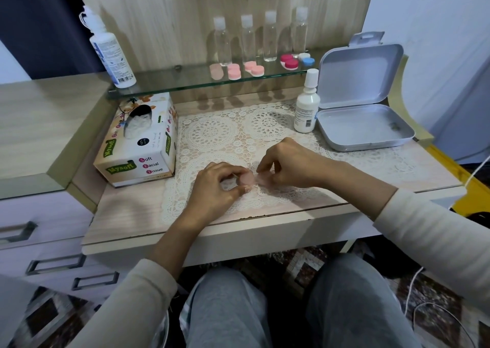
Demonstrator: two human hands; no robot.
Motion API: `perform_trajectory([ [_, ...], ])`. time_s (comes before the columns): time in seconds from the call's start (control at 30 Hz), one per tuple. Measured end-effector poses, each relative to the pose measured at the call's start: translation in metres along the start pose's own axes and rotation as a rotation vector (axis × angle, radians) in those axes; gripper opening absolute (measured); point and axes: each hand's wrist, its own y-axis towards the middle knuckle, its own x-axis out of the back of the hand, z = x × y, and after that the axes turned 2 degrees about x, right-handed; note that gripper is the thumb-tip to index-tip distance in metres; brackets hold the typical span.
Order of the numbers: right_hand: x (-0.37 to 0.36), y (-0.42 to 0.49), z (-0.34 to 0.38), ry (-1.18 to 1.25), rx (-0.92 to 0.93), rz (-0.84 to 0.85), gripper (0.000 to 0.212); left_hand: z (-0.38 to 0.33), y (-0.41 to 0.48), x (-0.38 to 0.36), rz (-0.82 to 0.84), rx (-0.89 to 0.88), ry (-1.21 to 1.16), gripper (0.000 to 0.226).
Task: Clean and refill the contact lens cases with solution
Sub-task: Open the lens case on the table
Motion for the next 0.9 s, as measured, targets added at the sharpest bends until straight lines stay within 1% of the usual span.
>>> perform_trajectory([
  [0.07,-0.003,0.002,0.0,-0.043,-0.03,-0.025,0.011,0.0,0.0,0.0,0.001,0.003,-0.001,0.029],
  [0.13,-0.004,0.004,-0.001,-0.071,-0.042,-0.034,0.011,-0.001,0.0,0.0,0.0,0.002,-0.002,0.03],
  [0.27,-0.001,0.003,-0.001,-0.024,0.016,0.028,0.021,0.001,0.0,0.0,-0.005,-0.003,0.002,0.03],
  [0.37,-0.004,0.003,-0.002,-0.021,0.021,0.035,0.019,0.001,0.001,-0.001,-0.005,0.005,-0.005,0.03],
  [0.53,-0.012,0.0,-0.005,-0.121,0.02,-0.043,0.014,0.001,0.002,0.0,0.011,0.008,-0.003,0.031],
  [0.6,-0.011,-0.002,-0.004,-0.122,0.039,-0.036,0.015,0.001,0.002,0.001,0.015,0.007,-0.004,0.031],
  [0.73,-0.007,-0.003,-0.002,-0.042,0.087,-0.021,0.021,0.001,0.001,0.001,0.022,-0.006,-0.006,0.032],
  [0.9,-0.01,-0.002,0.003,-0.092,0.073,-0.015,0.016,-0.001,0.002,0.002,0.022,-0.004,-0.011,0.03],
])
